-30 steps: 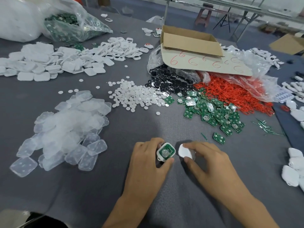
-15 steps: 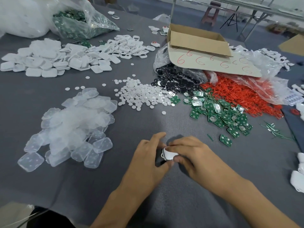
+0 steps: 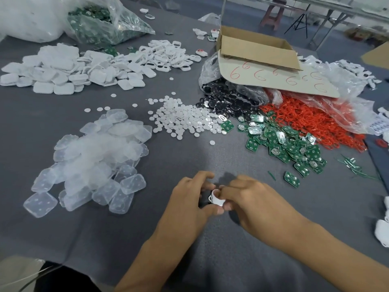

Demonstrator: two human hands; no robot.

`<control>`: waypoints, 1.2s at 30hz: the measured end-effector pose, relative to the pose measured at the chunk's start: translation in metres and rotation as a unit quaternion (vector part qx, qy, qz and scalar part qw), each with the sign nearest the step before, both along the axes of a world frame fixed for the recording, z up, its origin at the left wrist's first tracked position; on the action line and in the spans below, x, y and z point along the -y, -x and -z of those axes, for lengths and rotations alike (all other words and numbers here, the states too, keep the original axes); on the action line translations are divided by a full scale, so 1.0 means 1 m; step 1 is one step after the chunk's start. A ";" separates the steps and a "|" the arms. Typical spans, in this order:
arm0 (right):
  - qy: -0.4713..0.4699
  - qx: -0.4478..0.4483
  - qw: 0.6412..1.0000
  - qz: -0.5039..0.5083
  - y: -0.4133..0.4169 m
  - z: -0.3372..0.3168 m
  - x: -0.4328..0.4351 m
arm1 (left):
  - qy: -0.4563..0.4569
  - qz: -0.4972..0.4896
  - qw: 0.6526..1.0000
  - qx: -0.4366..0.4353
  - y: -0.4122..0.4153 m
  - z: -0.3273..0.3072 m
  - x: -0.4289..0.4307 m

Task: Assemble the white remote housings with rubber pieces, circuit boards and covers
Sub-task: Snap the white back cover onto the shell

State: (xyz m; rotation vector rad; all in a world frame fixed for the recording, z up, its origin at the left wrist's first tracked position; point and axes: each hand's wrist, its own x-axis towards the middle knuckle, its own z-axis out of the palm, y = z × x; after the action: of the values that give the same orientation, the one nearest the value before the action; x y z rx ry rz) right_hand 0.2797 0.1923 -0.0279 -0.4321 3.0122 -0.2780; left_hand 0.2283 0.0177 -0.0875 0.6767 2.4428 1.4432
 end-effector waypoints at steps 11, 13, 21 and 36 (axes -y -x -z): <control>0.060 -0.019 0.995 0.074 -0.007 0.004 0.008 | 0.012 0.063 0.997 0.032 0.016 -0.020 -0.006; 0.146 0.008 0.978 0.150 -0.001 0.003 0.000 | 0.037 0.078 0.995 0.044 0.019 -0.025 -0.009; 0.260 0.077 0.929 0.253 0.002 0.005 -0.002 | 0.201 0.127 0.971 0.013 0.035 -0.050 -0.022; 0.572 -0.106 0.728 0.364 -0.028 0.047 0.022 | -0.143 -0.052 0.987 0.043 -0.020 -0.006 -0.025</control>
State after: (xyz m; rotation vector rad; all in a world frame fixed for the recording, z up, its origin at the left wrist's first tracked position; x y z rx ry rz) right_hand 0.3082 0.1703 -0.0753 0.7938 2.5814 -2.2555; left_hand 0.2480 0.0425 -0.0814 0.5334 2.2579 1.8455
